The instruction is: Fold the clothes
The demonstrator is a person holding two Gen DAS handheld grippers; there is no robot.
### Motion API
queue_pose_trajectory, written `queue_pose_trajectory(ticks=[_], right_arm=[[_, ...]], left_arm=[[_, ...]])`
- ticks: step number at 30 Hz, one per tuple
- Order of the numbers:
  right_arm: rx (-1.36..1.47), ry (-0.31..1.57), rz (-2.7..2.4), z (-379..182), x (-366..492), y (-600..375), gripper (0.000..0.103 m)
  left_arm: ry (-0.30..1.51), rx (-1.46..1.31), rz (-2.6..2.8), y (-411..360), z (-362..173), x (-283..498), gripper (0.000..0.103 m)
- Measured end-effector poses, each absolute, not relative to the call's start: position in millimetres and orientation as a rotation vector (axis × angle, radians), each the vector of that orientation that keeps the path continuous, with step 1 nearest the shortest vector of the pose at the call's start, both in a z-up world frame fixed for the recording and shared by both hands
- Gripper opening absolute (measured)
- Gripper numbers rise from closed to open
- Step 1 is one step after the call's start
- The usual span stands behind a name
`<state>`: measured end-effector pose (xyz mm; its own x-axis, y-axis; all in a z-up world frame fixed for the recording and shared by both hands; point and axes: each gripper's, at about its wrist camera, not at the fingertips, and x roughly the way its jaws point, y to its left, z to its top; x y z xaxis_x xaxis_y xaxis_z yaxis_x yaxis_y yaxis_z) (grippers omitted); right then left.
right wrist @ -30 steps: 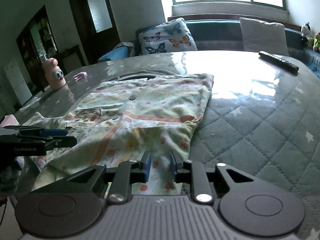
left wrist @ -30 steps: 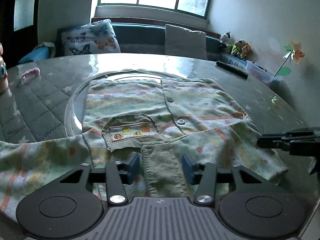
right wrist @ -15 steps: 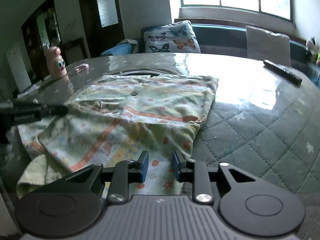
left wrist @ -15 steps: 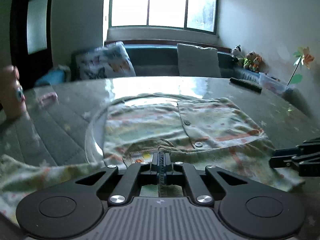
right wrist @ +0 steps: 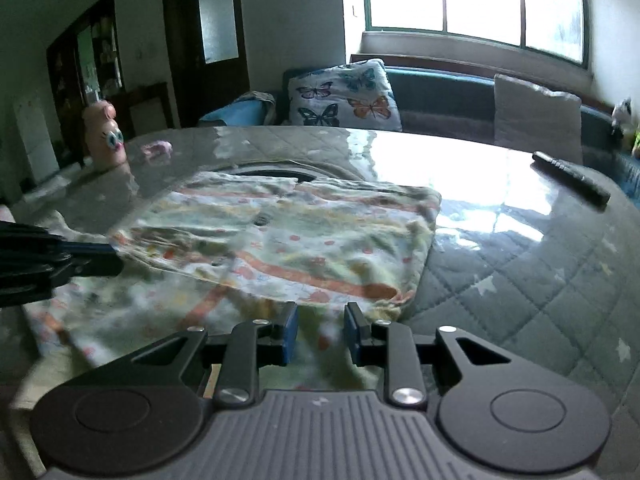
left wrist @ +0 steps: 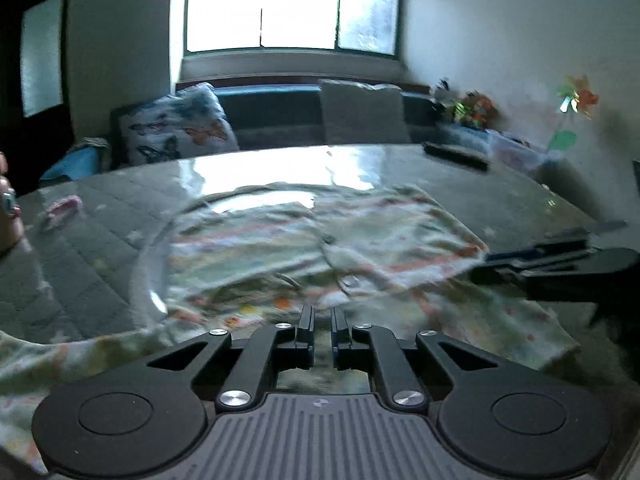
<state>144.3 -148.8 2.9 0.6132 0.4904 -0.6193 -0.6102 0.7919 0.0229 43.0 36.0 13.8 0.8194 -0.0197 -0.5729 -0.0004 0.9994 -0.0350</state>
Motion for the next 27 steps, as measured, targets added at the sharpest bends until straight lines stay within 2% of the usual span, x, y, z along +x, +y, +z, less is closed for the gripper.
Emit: queue_pose_trajectory(ticks=[1,2,11,17,27], right_arm=[[-0.219,0.653,0.613,-1,146,-148,0.012],[-0.229,0.652,0.593,-4,146,-148,0.011],[-0.208,0.659,0.596,-5,148,-150,0.012],[-0.181,0.65,0.636,4,136,-145,0.018],[-0.222,0.617,0.865,10,99,-91,0.018]], left_arm=[[0.617,-0.028,-0.017,34,11,44,0.009],[0.624,-0.027,-0.022,33,9,45,0.009],[0.648,-0.02,-0.011,36,-4,47,0.01],[0.641,-0.036,0.013,44,2,36,0.012],[0.617,-0.059,0.078,59,13,10,0.015]])
